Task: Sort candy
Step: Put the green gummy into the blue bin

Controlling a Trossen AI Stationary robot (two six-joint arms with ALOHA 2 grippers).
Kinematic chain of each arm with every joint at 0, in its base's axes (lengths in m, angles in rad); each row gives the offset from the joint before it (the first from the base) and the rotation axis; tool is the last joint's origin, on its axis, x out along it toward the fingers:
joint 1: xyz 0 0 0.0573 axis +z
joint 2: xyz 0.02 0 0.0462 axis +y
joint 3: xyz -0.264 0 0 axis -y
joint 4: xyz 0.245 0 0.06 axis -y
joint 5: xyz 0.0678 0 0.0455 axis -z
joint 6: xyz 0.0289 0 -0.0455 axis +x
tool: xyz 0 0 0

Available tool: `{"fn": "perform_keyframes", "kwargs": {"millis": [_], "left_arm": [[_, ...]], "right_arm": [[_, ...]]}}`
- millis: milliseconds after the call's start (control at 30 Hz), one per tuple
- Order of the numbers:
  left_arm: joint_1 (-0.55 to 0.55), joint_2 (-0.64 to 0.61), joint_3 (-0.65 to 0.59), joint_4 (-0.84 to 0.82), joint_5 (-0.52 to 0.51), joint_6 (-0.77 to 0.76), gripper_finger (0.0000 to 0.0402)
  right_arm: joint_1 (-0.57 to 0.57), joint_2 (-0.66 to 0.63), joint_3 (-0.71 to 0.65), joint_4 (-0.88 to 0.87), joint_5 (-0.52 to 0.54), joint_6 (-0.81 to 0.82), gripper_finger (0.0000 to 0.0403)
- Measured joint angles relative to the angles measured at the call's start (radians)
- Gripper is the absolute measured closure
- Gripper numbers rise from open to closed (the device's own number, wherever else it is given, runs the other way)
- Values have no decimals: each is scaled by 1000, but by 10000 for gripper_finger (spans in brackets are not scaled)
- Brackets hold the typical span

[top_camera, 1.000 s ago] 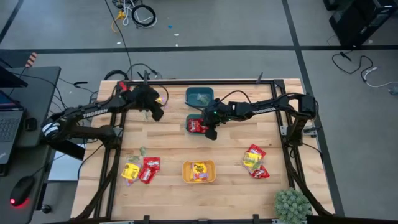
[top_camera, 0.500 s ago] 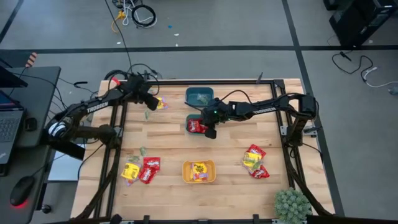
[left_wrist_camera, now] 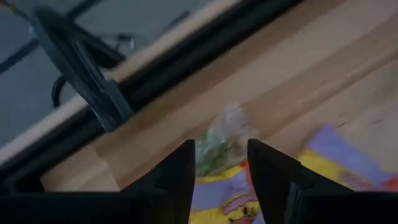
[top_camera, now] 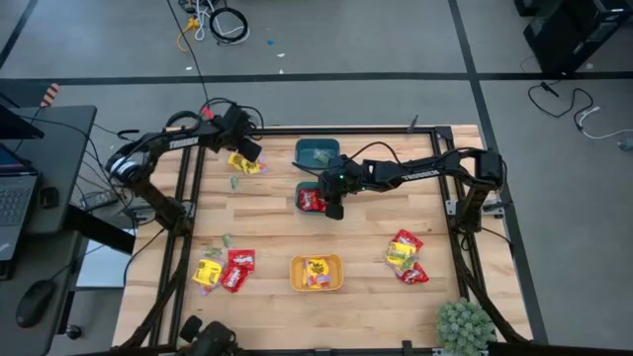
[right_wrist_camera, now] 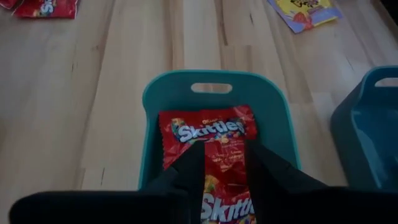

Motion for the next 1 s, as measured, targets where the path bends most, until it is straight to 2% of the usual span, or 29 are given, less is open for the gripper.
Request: {"fn": "perform_keyframes", "kwargs": {"millis": [200, 367, 500, 667, 733, 1000], "left_arm": [[28, 102, 14, 24, -27, 36, 251], [31, 123, 18, 42, -30, 97, 258], [29, 118, 17, 50, -27, 142, 297], [29, 106, 62, 30, -16, 162, 376], [24, 103, 88, 32, 17, 163, 394], [-57, 103, 207, -4, 252, 188, 399]], "right_arm": [[16, -28, 0, -19, 1, 11, 303], [34, -109, 0, -60, 50, 20, 304], [45, -184, 1, -96, 119, 18, 304], [55, -273, 1, -145, 181, 18, 304], [56, -303, 1, -164, 206, 18, 304], [55, -393, -11, -252, 352, 32, 304]]}}
